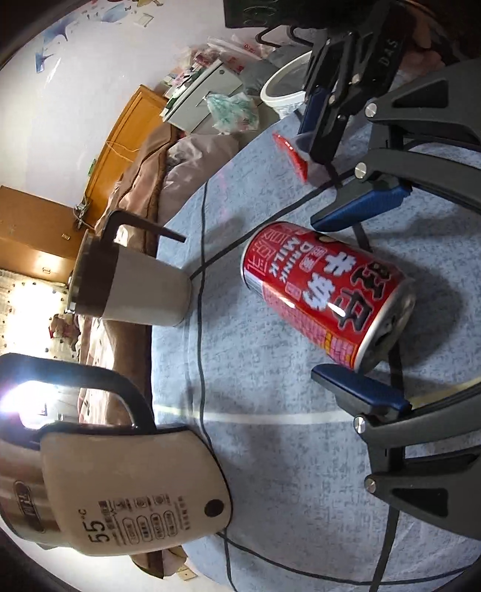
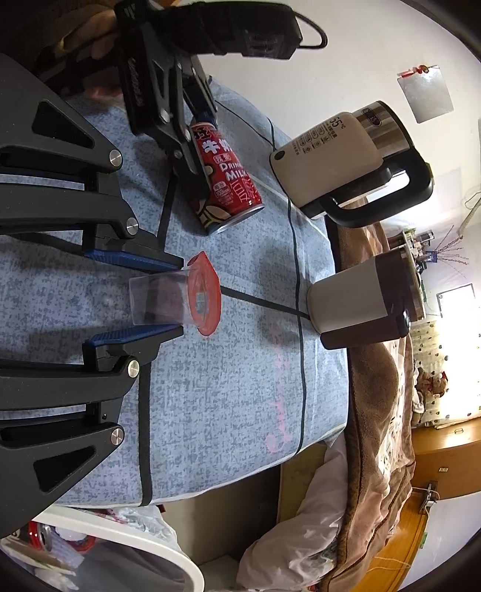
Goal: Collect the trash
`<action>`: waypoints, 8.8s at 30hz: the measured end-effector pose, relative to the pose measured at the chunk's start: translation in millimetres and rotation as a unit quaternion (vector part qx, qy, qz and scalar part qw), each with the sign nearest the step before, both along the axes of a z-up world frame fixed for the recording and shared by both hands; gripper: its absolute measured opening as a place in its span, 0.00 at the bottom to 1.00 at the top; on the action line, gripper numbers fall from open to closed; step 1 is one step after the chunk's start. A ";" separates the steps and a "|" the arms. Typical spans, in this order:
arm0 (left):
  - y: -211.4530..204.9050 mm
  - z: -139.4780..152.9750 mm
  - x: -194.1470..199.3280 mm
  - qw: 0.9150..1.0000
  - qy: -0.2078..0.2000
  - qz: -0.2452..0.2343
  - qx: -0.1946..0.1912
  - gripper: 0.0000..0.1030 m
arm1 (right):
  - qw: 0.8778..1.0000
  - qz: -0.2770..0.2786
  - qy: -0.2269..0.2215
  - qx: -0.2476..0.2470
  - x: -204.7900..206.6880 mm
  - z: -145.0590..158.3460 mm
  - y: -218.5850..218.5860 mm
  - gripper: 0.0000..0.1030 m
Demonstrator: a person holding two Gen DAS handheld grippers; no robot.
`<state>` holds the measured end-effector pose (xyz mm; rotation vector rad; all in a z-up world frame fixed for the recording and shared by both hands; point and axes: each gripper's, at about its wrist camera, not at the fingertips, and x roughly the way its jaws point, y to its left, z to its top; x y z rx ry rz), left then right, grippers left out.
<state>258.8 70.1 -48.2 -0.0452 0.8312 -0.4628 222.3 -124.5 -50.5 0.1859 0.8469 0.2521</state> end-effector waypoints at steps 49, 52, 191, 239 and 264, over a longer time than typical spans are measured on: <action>-51.7 6.0 -60.1 0.999 -0.004 -0.013 0.043 0.58 | 0.999 -0.024 -0.029 0.035 -47.0 23.0 -33.6 0.29; -56.5 5.0 -54.7 0.999 -0.003 -0.012 0.041 0.58 | 0.999 -0.028 -0.028 0.037 -48.9 21.9 -37.5 0.29; -208.0 56.6 -270.9 0.988 -0.136 0.021 0.064 0.63 | 0.963 -0.230 -0.115 -0.080 -290.1 54.8 -164.2 0.49; -203.6 57.8 -275.8 0.989 -0.132 0.025 0.064 0.64 | 0.963 -0.230 -0.120 -0.075 -295.3 60.0 -163.6 0.49; -205.2 58.8 -276.0 0.989 -0.132 0.026 0.064 0.64 | 0.963 -0.231 -0.120 -0.074 -296.3 59.6 -163.6 0.49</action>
